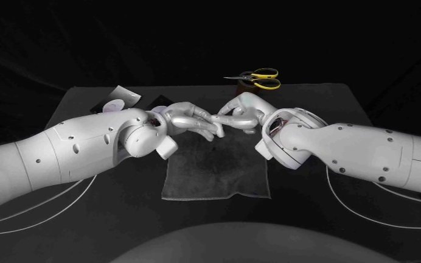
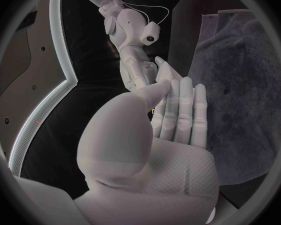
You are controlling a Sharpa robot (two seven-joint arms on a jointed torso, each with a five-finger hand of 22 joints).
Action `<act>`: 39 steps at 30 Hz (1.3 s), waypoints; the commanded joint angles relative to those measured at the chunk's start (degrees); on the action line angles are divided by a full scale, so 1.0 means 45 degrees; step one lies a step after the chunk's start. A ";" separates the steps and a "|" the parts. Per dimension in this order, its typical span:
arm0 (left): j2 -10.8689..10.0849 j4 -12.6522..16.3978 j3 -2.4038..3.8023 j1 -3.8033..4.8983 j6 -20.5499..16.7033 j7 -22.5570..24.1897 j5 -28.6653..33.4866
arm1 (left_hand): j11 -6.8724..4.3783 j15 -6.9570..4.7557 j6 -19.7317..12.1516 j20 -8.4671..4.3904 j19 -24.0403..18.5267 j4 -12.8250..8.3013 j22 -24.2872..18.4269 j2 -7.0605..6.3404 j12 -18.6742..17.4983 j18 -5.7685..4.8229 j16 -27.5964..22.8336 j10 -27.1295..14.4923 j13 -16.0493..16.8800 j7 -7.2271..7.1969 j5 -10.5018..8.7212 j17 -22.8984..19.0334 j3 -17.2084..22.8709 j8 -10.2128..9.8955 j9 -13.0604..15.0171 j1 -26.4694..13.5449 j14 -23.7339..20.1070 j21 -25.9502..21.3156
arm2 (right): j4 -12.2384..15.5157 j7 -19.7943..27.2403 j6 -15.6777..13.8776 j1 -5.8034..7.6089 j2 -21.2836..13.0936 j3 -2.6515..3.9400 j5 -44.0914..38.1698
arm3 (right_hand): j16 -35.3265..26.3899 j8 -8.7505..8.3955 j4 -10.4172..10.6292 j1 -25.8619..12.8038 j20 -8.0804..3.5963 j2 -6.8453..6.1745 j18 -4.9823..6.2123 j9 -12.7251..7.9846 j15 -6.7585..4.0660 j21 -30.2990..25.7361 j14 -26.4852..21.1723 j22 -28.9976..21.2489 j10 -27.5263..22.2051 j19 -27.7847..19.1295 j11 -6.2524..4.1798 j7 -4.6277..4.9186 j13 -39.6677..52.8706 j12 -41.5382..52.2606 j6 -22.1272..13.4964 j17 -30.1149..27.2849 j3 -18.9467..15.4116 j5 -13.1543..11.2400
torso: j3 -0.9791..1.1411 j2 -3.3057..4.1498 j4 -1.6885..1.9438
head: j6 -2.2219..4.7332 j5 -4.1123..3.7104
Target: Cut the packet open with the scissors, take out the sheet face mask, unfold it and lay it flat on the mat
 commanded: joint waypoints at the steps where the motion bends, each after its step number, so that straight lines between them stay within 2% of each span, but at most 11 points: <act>1: 0.0037 0.0051 0.0015 0.0012 0.0055 0.0063 0.0012 | -0.0039 -0.0055 0.0075 0.0006 -0.0047 0.0003 0.0013 0.0051 0.0045 -0.0027 0.0052 -0.0077 0.0011 -0.0004 0.0039 0.0012 0.0073 0.0043 0.0015 -0.0066 0.0006 0.0043 | -0.0060 -0.0282 0.0248 0.0012 0.0071 0.0006 -0.0374 | -0.0016 0.0015 0.0004 0.0322 -0.0025 0.0051 0.0067 0.0009 0.0000 -0.0019 0.0940 0.1662 0.0526 -0.0031 -0.0052 -0.0025 0.1689 -0.0024 0.0175 0.2043 -0.0145 -0.0085 | -0.0004 -0.0004 -0.0001 | 0.0000 0.0011; 5: 0.0038 0.0065 0.0015 0.0013 0.0058 0.0058 0.0007 | -0.0039 -0.0055 0.0075 0.0006 -0.0047 0.0003 0.0013 0.0051 0.0045 -0.0027 0.0052 -0.0077 0.0011 -0.0004 0.0039 0.0012 0.0073 0.0043 0.0015 -0.0066 0.0006 0.0043 | -0.0105 -0.0325 0.0264 0.0014 0.0138 0.0006 -0.0453 | -0.0004 0.0065 -0.0033 0.0674 -0.0053 0.0107 0.0060 0.0015 -0.0032 0.0014 0.0946 0.1673 0.0537 -0.0010 -0.0092 -0.0072 0.1697 -0.0004 0.0355 0.2055 -0.0252 -0.0128 | 0.0000 -0.0001 -0.0003 | -0.0009 0.0016; 9: 0.0036 0.0077 0.0015 0.0013 0.0057 0.0050 -0.0004 | -0.0039 -0.0055 0.0075 0.0006 -0.0047 0.0003 0.0013 0.0051 0.0045 -0.0027 0.0052 -0.0077 0.0011 -0.0004 0.0039 0.0012 0.0073 0.0043 0.0015 -0.0066 0.0006 0.0043 | -0.0143 -0.0351 0.0227 0.0015 0.0174 0.0007 -0.0497 | 0.0021 0.0159 -0.0151 0.1170 -0.0096 0.0309 0.0053 0.0025 -0.0087 0.0056 0.0960 0.1687 0.0551 0.0016 -0.0159 -0.0147 0.1702 0.0013 0.0595 0.2081 -0.0238 -0.0366 | -0.0006 0.0003 -0.0003 | -0.0005 0.0020; 18: 0.0038 0.0097 0.0015 0.0013 0.0080 0.0038 -0.0107 | -0.0039 -0.0055 0.0075 0.0006 -0.0047 0.0003 0.0013 0.0051 0.0045 -0.0027 0.0052 -0.0077 0.0011 -0.0004 0.0039 0.0012 0.0073 0.0043 0.0015 -0.0066 0.0006 0.0043 | -0.0195 -0.0334 0.0106 0.0017 0.0228 0.0007 -0.0523 | 0.0076 0.0309 -0.0514 0.1994 -0.0199 0.0766 0.0027 0.0024 -0.0215 0.0203 0.0990 0.1734 0.0594 0.0093 -0.0320 -0.0335 0.1736 0.0092 0.0960 0.2143 0.0113 -0.0493 | 0.0001 -0.0004 -0.0006 | -0.0019 0.0020; 23: 0.0036 0.0115 0.0015 0.0013 0.0105 0.0017 -0.0173 | -0.0039 -0.0055 0.0075 0.0006 -0.0047 0.0003 0.0013 0.0051 0.0045 -0.0027 0.0052 -0.0077 0.0011 -0.0004 0.0039 0.0012 0.0073 0.0043 0.0015 -0.0066 0.0006 0.0043 | -0.0191 -0.0183 -0.0090 0.0017 0.0249 0.0007 -0.0444 | 0.0155 0.0482 -0.0863 0.2468 -0.0307 0.1106 -0.0008 0.0069 -0.0341 0.0391 0.1031 0.1790 0.0659 0.0184 -0.0472 -0.0510 0.1797 0.0223 0.1202 0.2236 0.0582 -0.0534 | 0.0001 0.0002 -0.0003 | -0.0023 0.0007; 29: 0.0023 0.0113 0.0015 0.0014 0.0091 -0.0008 -0.0198 | -0.0039 -0.0055 0.0075 0.0006 -0.0047 0.0003 0.0013 0.0051 0.0045 -0.0027 0.0052 -0.0077 0.0011 -0.0004 0.0039 0.0012 0.0073 0.0043 0.0015 -0.0066 0.0006 0.0043 | -0.0165 0.0115 -0.0337 0.0017 0.0239 0.0007 -0.0195 | 0.0281 0.0660 -0.1431 0.2929 -0.0416 0.1337 -0.0054 0.0163 -0.0442 0.0615 0.1090 0.1857 0.0738 0.0288 -0.0583 -0.0622 0.1883 0.0397 0.1280 0.2386 0.1308 -0.0550 | -0.0002 0.0002 -0.0003 | -0.0025 -0.0005; 34: 0.0012 0.0106 0.0015 0.0014 0.0069 -0.0027 -0.0204 | -0.0039 -0.0055 0.0075 0.0006 -0.0047 0.0003 0.0013 0.0051 0.0045 -0.0027 0.0052 -0.0077 0.0011 -0.0004 0.0039 0.0012 0.0073 0.0043 0.0015 -0.0066 0.0006 0.0043 | -0.0147 0.0317 -0.0487 0.0017 0.0215 0.0007 0.0003 | 0.0371 0.0916 -0.1949 0.2981 -0.0463 0.1370 -0.0094 0.0337 -0.0459 0.0796 0.1131 0.1911 0.0809 0.0366 -0.0599 -0.0634 0.1965 0.0552 0.1340 0.2494 0.2057 -0.0561 | -0.0001 -0.0001 0.0000 | -0.0032 -0.0003; 39: 0.0003 0.0102 0.0015 0.0014 0.0032 -0.0037 -0.0206 | -0.0039 -0.0055 0.0075 0.0006 -0.0047 0.0003 0.0013 0.0051 0.0045 -0.0027 0.0052 -0.0077 0.0011 -0.0004 0.0039 0.0012 0.0073 0.0043 0.0015 -0.0066 0.0006 0.0043 | -0.0144 0.0358 -0.0497 0.0017 0.0188 0.0007 0.0115 | 0.0393 0.1125 -0.2236 0.2867 -0.0477 0.1330 -0.0112 0.0476 -0.0474 0.0890 0.1141 0.1938 0.0855 0.0403 -0.0622 -0.0657 0.2036 0.0683 0.1407 0.2524 0.2483 -0.0559 | -0.0002 -0.0004 -0.0008 | -0.0032 -0.0003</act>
